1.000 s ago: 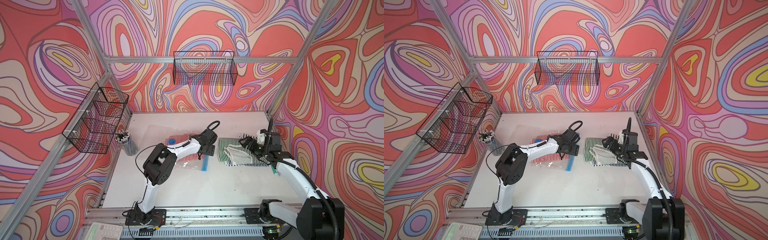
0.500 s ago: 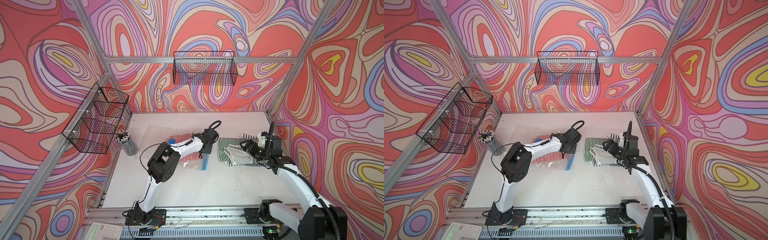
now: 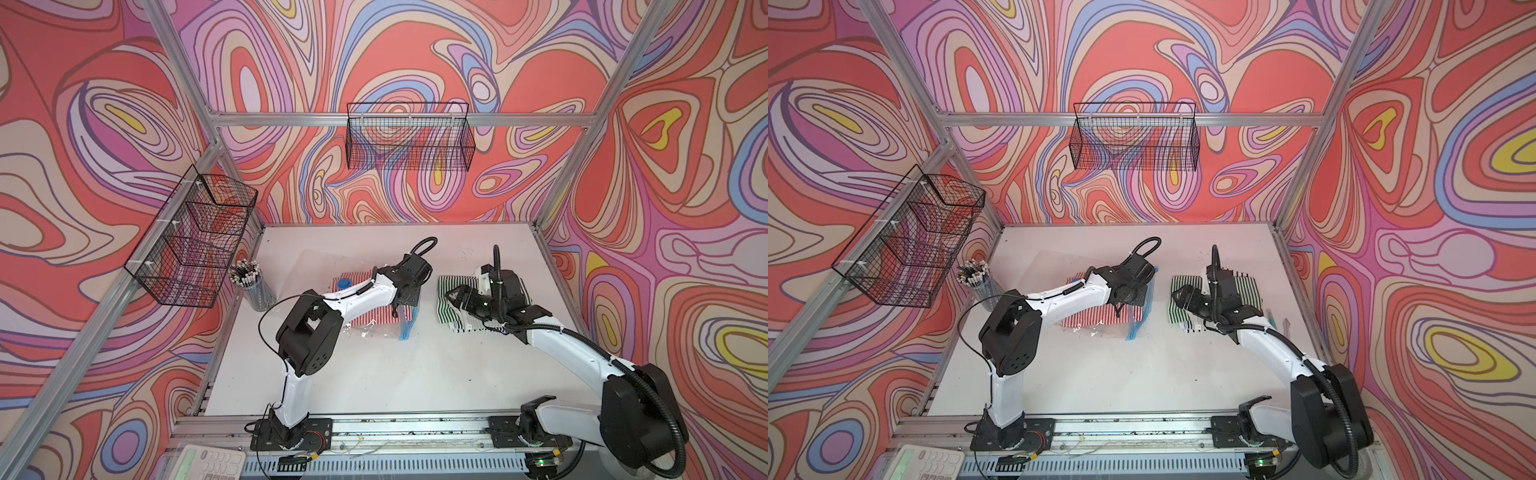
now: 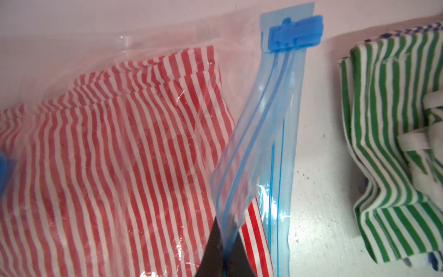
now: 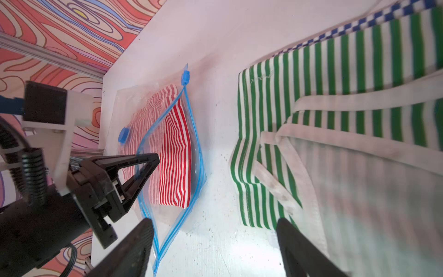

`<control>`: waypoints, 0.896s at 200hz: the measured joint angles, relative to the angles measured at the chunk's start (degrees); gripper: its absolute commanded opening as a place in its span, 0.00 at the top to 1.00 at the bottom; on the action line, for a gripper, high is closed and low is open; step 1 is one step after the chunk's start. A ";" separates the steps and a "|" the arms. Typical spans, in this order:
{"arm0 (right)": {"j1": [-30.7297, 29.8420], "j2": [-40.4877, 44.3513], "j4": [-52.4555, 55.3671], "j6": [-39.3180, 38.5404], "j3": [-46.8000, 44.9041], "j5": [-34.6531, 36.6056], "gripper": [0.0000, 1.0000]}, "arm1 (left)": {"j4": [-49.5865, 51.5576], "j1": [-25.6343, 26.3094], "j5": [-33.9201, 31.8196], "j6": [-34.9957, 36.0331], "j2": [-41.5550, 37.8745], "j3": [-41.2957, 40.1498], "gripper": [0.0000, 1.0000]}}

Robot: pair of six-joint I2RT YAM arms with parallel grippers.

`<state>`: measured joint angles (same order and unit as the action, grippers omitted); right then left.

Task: Take the tank top out of the vacuum bag
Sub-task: Open the vacuum bag at the center of the board, then take out the tank top from the vacuum bag.

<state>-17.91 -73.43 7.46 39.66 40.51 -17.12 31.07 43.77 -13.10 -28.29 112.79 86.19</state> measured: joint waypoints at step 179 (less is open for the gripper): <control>-18.10 -18.03 -24.39 11.06 0.09 7.21 0.49 | -9.97 -1.29 0.37 -0.13 -16.70 -15.02 1.00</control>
<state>-36.01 -91.46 -16.93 50.72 40.60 -9.91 21.10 42.48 -12.73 -28.42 96.09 71.18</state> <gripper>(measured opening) 0.526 0.051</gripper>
